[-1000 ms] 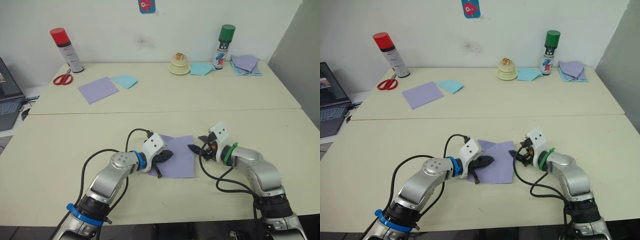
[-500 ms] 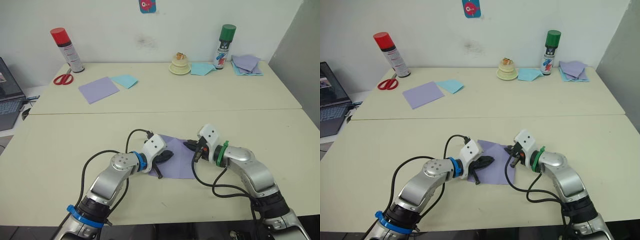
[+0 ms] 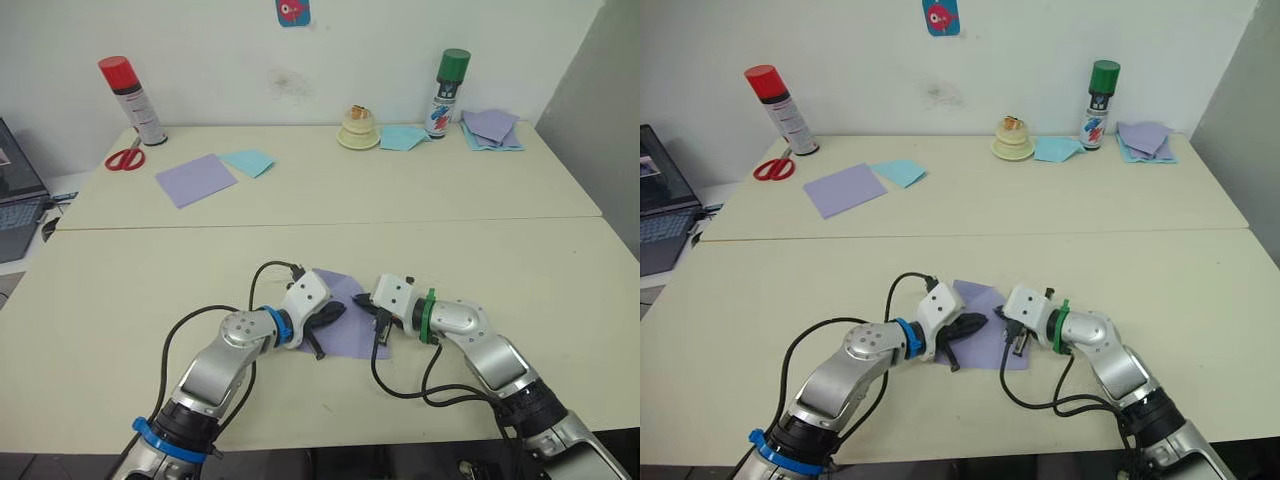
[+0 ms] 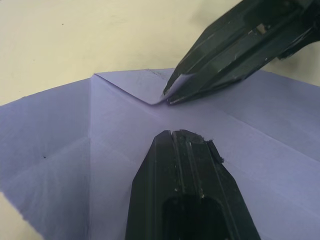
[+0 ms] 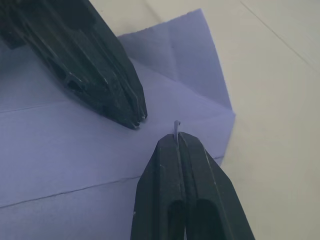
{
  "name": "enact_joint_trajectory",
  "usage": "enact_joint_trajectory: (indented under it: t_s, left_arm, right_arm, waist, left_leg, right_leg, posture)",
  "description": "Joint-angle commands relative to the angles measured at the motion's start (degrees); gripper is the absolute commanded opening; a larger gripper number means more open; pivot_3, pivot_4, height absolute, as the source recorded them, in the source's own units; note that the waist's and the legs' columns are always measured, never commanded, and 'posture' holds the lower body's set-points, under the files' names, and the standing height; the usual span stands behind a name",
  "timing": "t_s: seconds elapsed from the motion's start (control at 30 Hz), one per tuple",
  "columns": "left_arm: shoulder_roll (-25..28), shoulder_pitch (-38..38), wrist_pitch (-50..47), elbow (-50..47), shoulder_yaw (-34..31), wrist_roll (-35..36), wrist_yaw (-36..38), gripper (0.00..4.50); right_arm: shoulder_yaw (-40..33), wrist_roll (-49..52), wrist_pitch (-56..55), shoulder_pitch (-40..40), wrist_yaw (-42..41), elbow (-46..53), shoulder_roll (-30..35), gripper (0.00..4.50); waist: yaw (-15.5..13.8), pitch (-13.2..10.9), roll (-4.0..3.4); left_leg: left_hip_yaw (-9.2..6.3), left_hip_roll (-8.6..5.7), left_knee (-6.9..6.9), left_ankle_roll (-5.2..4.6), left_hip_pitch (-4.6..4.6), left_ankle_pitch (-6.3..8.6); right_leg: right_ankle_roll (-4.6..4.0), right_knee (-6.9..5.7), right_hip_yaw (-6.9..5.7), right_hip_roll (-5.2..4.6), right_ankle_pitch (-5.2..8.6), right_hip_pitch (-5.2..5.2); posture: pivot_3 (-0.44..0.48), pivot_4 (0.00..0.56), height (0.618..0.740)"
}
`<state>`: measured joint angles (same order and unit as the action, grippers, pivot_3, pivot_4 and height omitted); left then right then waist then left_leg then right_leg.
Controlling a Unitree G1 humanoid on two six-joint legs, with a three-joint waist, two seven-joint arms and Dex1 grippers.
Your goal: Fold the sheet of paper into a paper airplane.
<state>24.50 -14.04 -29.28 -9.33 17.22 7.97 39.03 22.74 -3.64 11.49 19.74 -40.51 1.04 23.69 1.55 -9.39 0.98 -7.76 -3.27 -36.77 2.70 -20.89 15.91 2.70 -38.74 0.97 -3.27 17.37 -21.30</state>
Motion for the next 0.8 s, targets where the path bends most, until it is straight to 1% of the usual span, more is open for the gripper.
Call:
enact_joint_trajectory:
  t_s: [0.03,0.13,0.2,0.37,0.47,0.53,0.67,0.8]
  left_arm:
    - [-0.31,0.96,-1.15,2.56,0.56,-0.75,-0.31,0.00]
    - [-0.72,0.43,-1.87,2.13,-0.41,0.26,0.10,0.00]
    - [-1.23,-0.70,-4.02,1.58,-2.94,2.50,0.36,0.00]
    - [-0.84,-5.95,-5.94,4.12,-7.06,4.08,-0.67,0.00]
    - [-2.87,-9.62,-8.47,4.70,-9.62,7.22,-0.49,0.00]
    - [-3.89,-11.21,-8.73,4.96,-8.60,7.26,-0.04,0.00]
    - [-5.06,-12.47,-5.75,6.95,-3.39,3.92,0.80,0.00]
    - [-6.29,-16.13,-4.62,12.32,0.55,0.23,0.30,0.00]
  right_arm:
    - [0.19,-1.25,-0.75,1.09,0.20,-0.51,-0.77,0.03]
    - [0.48,-2.11,-0.54,1.31,0.34,-1.48,-1.37,0.03]
    - [0.47,-2.62,-0.24,1.18,0.12,-1.70,-1.52,0.03]
    - [0.45,-3.24,0.40,1.18,-0.48,-2.16,-1.45,0.03]
    - [0.45,-3.39,0.66,1.07,-0.72,-2.01,-1.35,0.03]
    - [0.38,-3.35,0.93,0.92,-0.81,-1.82,-1.32,0.03]
    - [0.49,-3.36,1.39,0.62,-1.04,-1.30,-1.12,0.03]
    - [0.59,-3.40,2.00,0.31,-1.05,-0.51,-1.07,0.03]
  waist:
    - [0.00,0.00,0.00]
    - [0.00,0.01,-0.01]
    - [0.01,0.00,-0.01]
    - [0.12,-0.01,0.00]
    - [0.14,-0.02,0.02]
    - [0.11,-0.02,0.03]
    - [0.18,-0.02,0.03]
    - [0.12,-0.03,0.05]
  left_leg:
    - [0.00,0.00,0.00,0.00,0.00,0.00]
    - [-0.01,0.01,0.00,0.00,0.02,0.00]
    - [-0.02,0.03,-0.02,0.01,0.03,-0.01]
    - [-0.02,0.05,-0.06,0.02,0.03,-0.02]
    - [-0.02,0.05,-0.05,0.03,0.01,-0.02]
    - [-0.03,0.03,-0.07,0.08,-0.01,-0.05]
    - [0.02,0.03,-0.06,0.17,0.00,-0.10]
    - [0.00,0.05,-0.06,0.15,-0.01,-0.08]
  right_leg:
    - [0.00,0.00,-0.01,0.00,0.00,0.00]
    - [0.00,-0.01,0.00,0.01,0.00,0.00]
    - [0.00,-0.04,0.00,0.02,0.00,0.01]
    - [0.00,-0.11,-0.01,0.08,0.00,-0.02]
    - [0.00,-0.11,-0.01,0.09,0.00,-0.05]
    - [-0.01,-0.11,-0.02,0.07,-0.01,-0.05]
    - [-0.01,-0.10,0.01,0.06,-0.01,-0.04]
    - [-0.01,-0.10,-0.01,0.07,-0.01,-0.05]
  posture:
    - [0.000,0.150,0.740]
    - [0.000,0.150,0.740]
    - [0.000,0.150,0.740]
    - [0.000,0.150,0.740]
    - [0.000,0.150,0.740]
    - [0.000,0.150,0.740]
    - [0.000,0.150,0.740]
    - [0.000,0.150,0.740]
